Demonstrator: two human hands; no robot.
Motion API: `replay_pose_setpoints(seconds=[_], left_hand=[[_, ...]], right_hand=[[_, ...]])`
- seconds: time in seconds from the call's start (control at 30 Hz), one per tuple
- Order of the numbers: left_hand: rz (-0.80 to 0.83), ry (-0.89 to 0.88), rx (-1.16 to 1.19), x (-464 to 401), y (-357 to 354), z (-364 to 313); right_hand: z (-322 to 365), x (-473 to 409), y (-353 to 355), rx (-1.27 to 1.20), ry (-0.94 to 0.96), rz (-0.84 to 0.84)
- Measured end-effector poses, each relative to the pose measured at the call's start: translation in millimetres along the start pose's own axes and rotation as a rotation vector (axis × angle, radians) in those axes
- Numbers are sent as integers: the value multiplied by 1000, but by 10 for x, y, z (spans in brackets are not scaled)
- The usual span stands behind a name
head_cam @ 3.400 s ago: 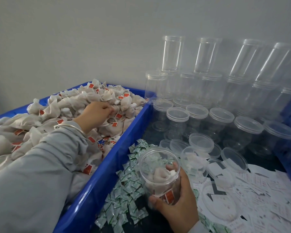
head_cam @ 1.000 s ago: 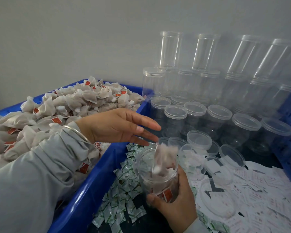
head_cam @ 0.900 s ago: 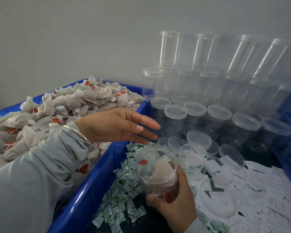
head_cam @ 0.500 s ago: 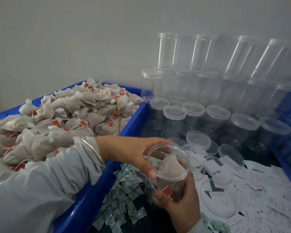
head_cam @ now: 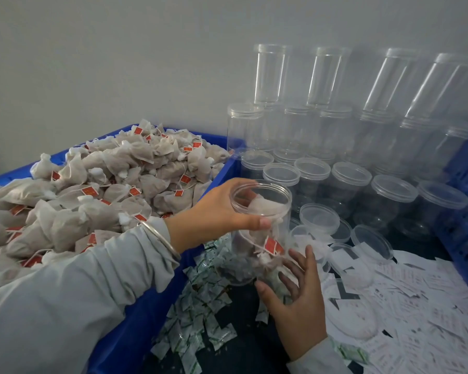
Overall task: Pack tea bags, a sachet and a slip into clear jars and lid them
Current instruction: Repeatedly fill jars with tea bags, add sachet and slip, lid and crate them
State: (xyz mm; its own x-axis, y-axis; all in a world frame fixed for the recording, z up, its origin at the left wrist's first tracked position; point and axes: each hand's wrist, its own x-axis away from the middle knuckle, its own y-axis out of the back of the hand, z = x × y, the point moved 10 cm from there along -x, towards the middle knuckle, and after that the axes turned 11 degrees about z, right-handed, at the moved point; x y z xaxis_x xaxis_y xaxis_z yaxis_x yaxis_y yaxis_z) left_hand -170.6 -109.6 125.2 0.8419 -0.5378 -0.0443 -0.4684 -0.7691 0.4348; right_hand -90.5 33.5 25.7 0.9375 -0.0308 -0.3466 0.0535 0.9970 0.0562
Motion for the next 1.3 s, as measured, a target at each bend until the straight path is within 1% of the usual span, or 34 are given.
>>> replay_pose_setpoints(seconds=[0.07,0.13,0.2,0.3,0.4,0.5,0.57,0.73,0.87,0.93,1.03,1.1,1.17,1.23,1.3], left_hand=[[-70,25,14,-3,78,53],[-115,53,15,-9,125,105],[-133,69,10,-13,136,127],[-110,76,-10,-18,100,140],[-89,69,-24,-22,73,132],[-78,65,-46,-20,51,105],[-72,55,-53,-20,41,90],[-66,60,-82,-14,37,83],[-49,60,-88,-22,14,86],[-46,59,-87,-27,13,91],[-54,63,-92,-25,29,103],[-60,60,-95,-18,34,94],[-51,50,-96,-7,17,71],[-29,36,-137,-2,-28,36],[2,15,-188,-2,-94,-3]], right_hand=[[76,32,6,150,74,-18],[190,64,-76,309,167,23],[274,98,-235,420,231,123],[306,191,-565,611,329,348],[235,326,-826,739,388,538],[154,423,-986,850,402,649],[158,438,-1030,900,429,664],[235,397,-1008,875,486,584],[312,332,-864,786,495,450],[352,259,-716,743,455,350],[400,118,-354,670,328,131],[422,51,-48,565,224,-16],[483,14,238,478,162,-140],[631,-27,462,417,165,-234],[917,-56,586,462,241,-316]])
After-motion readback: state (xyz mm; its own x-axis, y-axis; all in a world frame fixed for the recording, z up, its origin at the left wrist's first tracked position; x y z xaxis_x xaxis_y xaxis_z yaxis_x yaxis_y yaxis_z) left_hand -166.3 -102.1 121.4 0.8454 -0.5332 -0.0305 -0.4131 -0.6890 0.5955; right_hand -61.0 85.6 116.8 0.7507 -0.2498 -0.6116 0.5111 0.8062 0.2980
